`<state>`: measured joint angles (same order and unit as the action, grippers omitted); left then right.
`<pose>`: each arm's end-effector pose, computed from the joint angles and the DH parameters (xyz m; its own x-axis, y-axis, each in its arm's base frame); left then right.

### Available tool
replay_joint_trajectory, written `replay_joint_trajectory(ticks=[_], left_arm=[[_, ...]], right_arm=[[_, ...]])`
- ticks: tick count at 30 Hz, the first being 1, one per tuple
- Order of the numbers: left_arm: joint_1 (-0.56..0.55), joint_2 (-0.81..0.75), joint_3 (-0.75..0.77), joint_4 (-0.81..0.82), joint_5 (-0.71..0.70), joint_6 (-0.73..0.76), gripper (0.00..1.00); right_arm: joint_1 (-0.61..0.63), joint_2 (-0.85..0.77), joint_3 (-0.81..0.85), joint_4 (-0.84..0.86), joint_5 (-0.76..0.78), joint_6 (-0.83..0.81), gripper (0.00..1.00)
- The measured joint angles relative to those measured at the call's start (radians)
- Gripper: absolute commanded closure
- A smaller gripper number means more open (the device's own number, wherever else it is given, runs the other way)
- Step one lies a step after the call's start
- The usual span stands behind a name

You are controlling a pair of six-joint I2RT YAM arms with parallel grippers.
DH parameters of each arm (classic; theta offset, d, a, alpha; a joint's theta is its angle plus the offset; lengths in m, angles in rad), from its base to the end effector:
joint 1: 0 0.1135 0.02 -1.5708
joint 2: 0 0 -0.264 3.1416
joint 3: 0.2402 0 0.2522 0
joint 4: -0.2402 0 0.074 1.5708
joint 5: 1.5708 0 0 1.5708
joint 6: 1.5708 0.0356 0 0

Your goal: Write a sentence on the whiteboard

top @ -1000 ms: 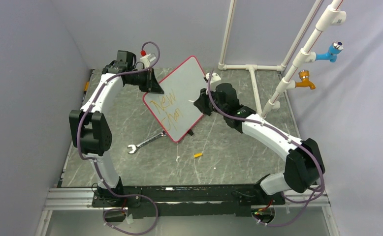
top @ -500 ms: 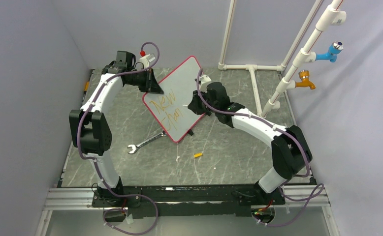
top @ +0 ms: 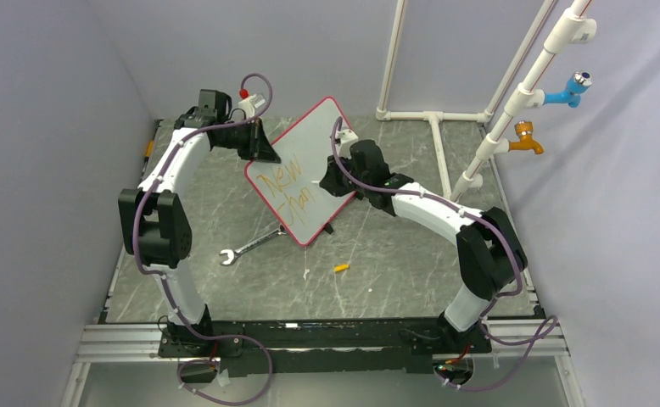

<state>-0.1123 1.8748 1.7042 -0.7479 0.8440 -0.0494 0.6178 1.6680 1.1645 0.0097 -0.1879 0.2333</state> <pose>0.4043 -0.0724 0.3053 -0.8147 0.0589 -0.5770 0.4856 0.6131 -0.6231 0.3101 0.2285 0.2590 -0.5385 -0.1040 -0.8362 -0.5947 0.7499 0.2897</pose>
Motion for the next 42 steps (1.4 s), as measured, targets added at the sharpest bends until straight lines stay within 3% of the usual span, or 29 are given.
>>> replay_joint_trajectory(ticks=[42], left_arm=[[0.009, -0.002, -0.016, 0.010, 0.008, -0.001, 1.00]], right_arm=[[0.051, -0.031, -0.073, -0.003, 0.086, 0.012, 1.00]])
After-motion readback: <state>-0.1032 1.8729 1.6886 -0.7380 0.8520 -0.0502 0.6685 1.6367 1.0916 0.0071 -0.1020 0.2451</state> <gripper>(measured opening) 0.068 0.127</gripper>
